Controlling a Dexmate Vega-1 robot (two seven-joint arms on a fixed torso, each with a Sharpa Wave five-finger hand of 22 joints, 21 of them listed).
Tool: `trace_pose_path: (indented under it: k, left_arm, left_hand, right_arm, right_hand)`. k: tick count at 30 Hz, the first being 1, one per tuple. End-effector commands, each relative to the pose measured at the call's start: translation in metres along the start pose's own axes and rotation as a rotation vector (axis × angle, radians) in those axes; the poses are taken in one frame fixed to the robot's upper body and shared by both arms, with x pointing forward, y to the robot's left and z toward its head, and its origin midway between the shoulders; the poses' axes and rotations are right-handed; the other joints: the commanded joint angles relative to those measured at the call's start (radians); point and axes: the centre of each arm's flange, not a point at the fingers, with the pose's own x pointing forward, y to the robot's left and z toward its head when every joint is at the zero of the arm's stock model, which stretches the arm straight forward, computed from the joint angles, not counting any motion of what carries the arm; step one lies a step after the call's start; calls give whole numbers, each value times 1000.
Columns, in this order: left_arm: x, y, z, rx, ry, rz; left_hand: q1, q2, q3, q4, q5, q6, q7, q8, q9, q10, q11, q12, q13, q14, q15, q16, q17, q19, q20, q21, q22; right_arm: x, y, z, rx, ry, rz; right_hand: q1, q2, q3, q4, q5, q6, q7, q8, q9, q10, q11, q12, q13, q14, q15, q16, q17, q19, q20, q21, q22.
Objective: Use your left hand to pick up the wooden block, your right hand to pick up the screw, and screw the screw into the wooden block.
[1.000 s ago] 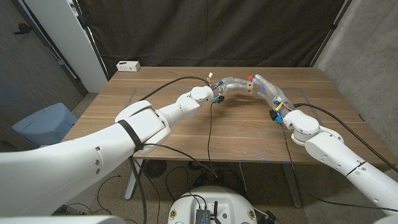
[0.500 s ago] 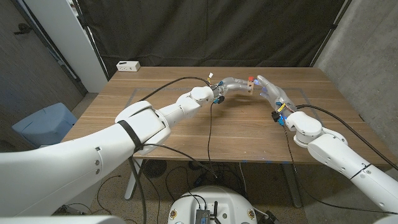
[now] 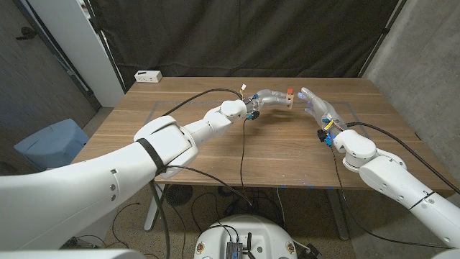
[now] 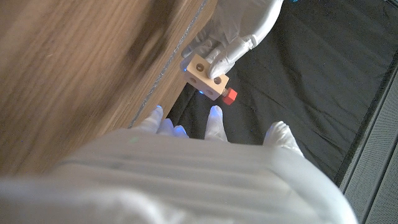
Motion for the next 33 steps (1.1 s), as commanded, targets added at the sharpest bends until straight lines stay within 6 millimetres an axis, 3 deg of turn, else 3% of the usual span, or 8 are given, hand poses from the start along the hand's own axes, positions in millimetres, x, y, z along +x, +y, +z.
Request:
trace_pose_path:
  k: [1,33]
  left_arm:
    - [0,-2,3,11,-23,-12]
    - [-3,-9,4,18,-56,-40]
  left_hand:
    - [-5,4,7,2,7,7,-1,6,4,-5,0,0,-1,0,-3,0,3,5,4,4,4]
    - [-6,5,7,2,7,8,5,7,4,-3,0,1,-1,-1,-2,0,3,3,6,4,4]
  right_arm:
    - [6,-11,0,-15,-5,-8]
    - [26,-15,6,-28,-40,31]
  right_hand:
    - [-9,3,-3,-5,6,2,3,1,0,-10,-6,6,3,-78,2,9,-1,-3,9,2,2]
    - [-33,-1,-13,2,7,-33,-10,-4,0,-30,-6,1,3,-95,3,6,3,-21,15,-4,3]
